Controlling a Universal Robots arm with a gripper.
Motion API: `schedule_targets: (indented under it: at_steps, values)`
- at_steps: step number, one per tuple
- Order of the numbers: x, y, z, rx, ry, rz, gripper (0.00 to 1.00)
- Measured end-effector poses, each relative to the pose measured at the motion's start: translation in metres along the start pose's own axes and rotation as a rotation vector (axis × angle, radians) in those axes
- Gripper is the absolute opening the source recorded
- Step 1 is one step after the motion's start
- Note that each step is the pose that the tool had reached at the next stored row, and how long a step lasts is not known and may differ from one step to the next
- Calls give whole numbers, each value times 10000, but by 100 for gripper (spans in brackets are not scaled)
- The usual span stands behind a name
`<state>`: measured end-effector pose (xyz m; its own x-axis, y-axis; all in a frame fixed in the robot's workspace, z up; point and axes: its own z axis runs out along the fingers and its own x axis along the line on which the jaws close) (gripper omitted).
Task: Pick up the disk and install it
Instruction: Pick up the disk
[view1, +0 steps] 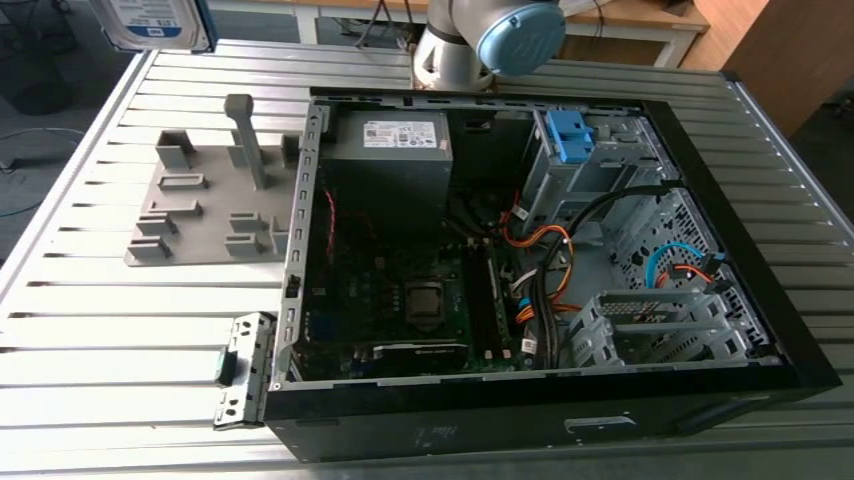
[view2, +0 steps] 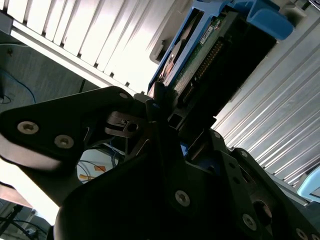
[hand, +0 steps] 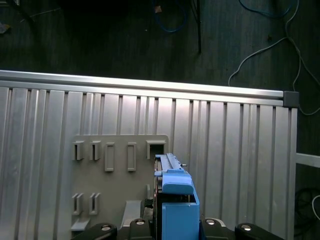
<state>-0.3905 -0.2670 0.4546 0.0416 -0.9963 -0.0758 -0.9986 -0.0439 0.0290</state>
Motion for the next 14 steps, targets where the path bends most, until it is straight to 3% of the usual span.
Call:
schedule_targets:
  at_steps: [14]
  values:
    - [-8, 3, -101, -1, 0, 0, 36]
